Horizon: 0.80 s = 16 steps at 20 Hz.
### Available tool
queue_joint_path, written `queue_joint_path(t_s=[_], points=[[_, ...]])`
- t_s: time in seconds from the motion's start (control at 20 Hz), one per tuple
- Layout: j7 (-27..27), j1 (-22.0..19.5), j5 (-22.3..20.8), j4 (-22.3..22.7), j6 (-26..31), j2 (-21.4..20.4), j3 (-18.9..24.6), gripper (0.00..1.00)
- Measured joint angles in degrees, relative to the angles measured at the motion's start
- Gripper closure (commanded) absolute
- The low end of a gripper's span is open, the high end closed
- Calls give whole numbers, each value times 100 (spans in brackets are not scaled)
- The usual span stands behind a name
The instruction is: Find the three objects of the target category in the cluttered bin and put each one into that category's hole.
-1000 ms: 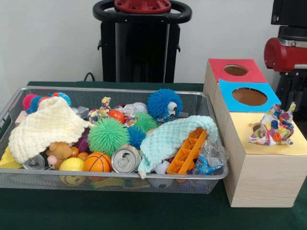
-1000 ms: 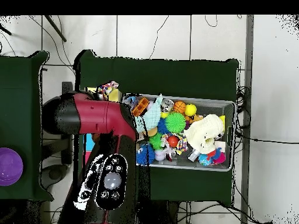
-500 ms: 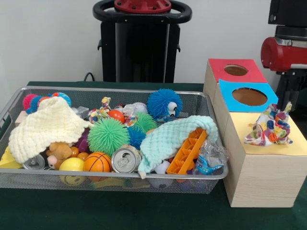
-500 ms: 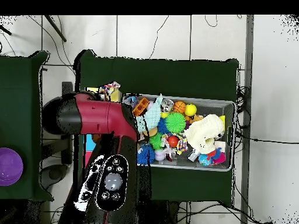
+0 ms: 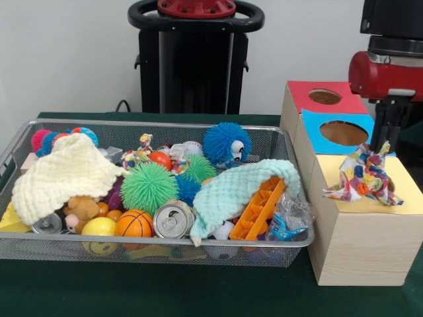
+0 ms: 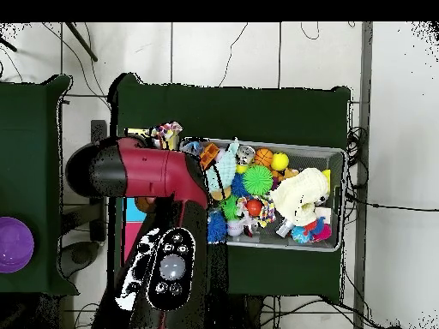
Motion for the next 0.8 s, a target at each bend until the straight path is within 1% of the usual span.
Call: queue_joint_path(t_s=[0.4,0.8], points=[[0,-184,1,125,-34,-6,0,100],[0,-283,2,475,-171,-20,1,100]])
